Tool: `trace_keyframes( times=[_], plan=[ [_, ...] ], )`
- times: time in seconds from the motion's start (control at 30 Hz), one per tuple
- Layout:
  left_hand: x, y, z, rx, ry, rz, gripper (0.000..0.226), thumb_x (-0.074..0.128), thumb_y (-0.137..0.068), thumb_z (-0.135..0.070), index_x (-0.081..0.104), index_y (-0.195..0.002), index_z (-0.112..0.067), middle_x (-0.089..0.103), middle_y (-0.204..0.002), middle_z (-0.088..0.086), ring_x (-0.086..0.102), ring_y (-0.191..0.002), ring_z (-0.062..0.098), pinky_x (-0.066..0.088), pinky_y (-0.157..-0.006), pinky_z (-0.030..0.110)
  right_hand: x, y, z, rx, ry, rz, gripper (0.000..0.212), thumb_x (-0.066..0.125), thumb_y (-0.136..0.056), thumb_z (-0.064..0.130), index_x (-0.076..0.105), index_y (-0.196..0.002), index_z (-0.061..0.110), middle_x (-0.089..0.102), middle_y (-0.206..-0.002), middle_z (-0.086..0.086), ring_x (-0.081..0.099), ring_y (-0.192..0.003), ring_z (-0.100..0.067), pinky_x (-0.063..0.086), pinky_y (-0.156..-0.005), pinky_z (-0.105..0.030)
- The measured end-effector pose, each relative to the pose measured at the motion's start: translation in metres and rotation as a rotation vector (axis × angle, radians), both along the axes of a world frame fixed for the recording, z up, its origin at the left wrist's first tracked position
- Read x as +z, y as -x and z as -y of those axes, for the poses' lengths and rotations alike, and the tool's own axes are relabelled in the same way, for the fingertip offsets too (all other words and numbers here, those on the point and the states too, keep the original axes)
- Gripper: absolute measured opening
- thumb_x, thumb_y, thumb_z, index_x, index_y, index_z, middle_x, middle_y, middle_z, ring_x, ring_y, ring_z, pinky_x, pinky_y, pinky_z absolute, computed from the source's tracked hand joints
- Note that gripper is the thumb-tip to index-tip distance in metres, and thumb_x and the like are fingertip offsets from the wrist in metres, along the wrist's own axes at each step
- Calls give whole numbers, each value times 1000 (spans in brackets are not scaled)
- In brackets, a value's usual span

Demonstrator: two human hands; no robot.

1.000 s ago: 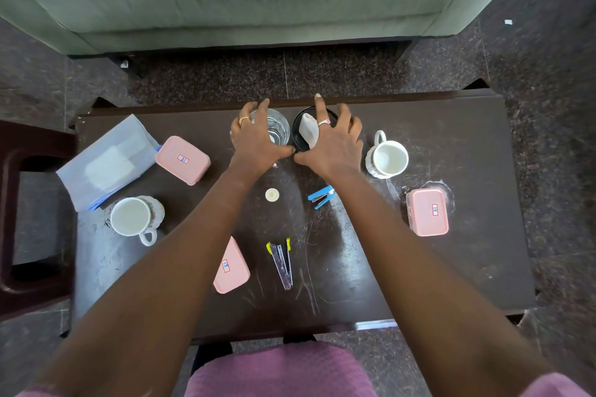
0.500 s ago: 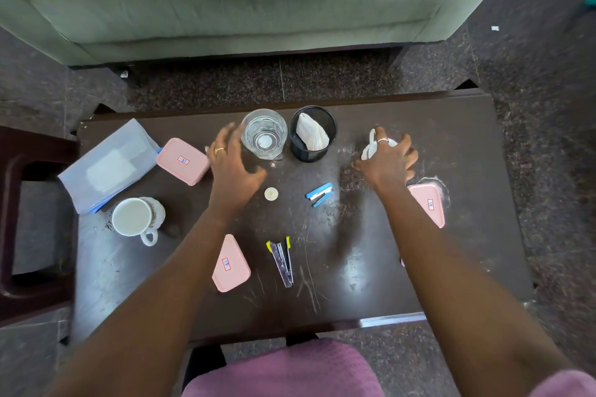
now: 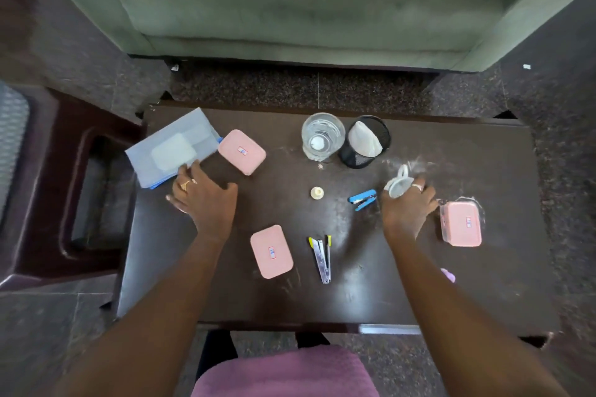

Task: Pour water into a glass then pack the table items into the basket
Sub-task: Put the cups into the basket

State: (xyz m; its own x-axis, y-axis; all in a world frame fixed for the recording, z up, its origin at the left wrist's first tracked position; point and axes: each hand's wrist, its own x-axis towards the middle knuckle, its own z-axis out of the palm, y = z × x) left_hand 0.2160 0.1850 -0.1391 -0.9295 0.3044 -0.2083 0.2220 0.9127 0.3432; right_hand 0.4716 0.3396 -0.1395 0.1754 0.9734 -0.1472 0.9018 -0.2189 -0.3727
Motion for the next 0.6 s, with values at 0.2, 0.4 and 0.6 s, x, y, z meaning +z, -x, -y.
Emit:
trace_keyframes(
  times=[0.2, 0.4, 0.6],
  plan=[
    [-3, 17, 28, 152, -27, 220, 92, 76, -73, -30, 21, -144, -13, 27, -149, 15, 31, -133, 40, 32, -105, 54, 10, 55, 74, 201, -66, -26, 57, 76, -63, 15, 56, -114, -1, 55, -115, -25, 50, -100, -44, 41, -86, -45],
    [4, 25, 47, 19, -157, 222, 77, 76, -70, -18, 37, -136, -7, 45, -134, 17, 47, -119, 36, 38, -101, 40, 18, 119, 123, 509, -106, -95, 58, 79, -57, 13, 61, -111, 2, 61, -109, -22, 54, -93, -43, 47, -79, -44],
    [46, 80, 67, -42, -339, 97, 65, 75, -63, -15, 49, -122, -6, 55, -121, 16, 50, -112, 30, 40, -95, 33, 57, 224, 140, 802, -218, -293, 63, 80, -56, 11, 59, -113, -3, 62, -110, -21, 56, -94, -43, 35, -85, -33]
  ],
)
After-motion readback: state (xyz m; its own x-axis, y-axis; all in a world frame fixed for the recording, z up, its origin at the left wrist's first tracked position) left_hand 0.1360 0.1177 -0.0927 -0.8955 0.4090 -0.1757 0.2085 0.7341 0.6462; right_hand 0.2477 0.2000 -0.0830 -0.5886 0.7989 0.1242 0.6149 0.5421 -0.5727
